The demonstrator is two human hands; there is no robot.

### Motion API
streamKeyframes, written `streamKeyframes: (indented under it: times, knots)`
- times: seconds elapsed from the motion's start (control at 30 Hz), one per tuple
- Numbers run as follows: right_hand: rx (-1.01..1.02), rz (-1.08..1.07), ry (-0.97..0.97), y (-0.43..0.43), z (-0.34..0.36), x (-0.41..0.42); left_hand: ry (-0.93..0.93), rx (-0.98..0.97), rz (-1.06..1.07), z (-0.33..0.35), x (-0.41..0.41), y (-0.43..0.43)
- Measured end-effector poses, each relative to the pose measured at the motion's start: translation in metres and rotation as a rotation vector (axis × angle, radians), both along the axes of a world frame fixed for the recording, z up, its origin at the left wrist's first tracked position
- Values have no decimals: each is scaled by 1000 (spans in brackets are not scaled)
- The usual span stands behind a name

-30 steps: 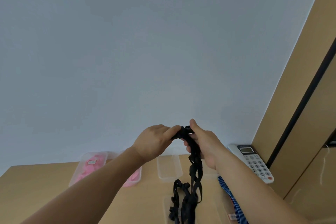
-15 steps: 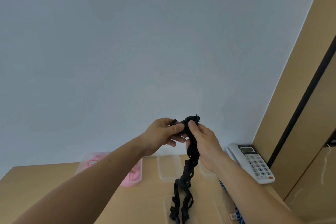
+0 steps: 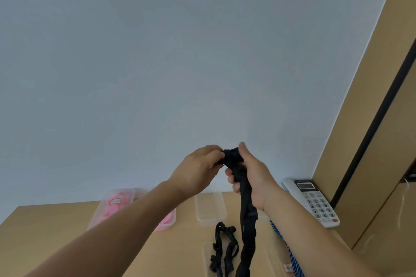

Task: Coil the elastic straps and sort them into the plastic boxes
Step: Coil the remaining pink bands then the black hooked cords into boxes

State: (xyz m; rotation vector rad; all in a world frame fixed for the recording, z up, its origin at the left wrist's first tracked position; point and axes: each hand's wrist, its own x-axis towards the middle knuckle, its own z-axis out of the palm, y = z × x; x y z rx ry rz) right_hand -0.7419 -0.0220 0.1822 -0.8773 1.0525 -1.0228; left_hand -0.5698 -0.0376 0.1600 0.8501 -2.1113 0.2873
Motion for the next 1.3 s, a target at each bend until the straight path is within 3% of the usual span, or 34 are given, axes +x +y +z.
streamKeyframes:
  times: [0.07, 0.13, 0.17, 0.23, 0.33, 0.4, 0.47, 0.6, 0.8, 0.93, 1.13, 1.23, 1.3]
  knots:
    - [-9, -91, 28, 0, -1, 3, -114, -186, 49, -3, -4, -1]
    - [-41, -148, 12, 0, -2, 2, -30, -86, 17, -5, -6, 1]
    - [-69, -162, 3, 0, -2, 0, 110, 108, -24, -3, -6, 3]
    - [-131, -158, -12, 0, 0, -4, 397, 677, -101, 5, -4, 8]
    - [-200, -117, -18, 0, 2, -8, 650, 1322, -308, 20, -2, 10]
    - [-238, -75, 22, 2, 2, -7, 728, 1470, -417, 27, -3, 12]
    - [-239, -64, 24, 3, 2, -9, 751, 1488, -415, 28, -3, 11]
    - [-216, -68, 100, 4, 0, -12, 703, 1432, -466, 23, 0, 12]
    - [-111, -28, 154, 3, 0, -13, 595, 1178, -271, 20, -1, 13]
    - [-47, 25, 159, 1, 3, -17, 310, 842, -63, 20, 1, 13]
    - [-77, 11, 73, -1, 3, -13, -132, 149, 108, 5, 2, 9]
    - [-86, -34, 109, -1, 0, -7, -224, -116, 169, -2, -3, 8]
    - [-107, -46, 78, -2, -1, -8, -173, -121, 138, -4, -6, 4]
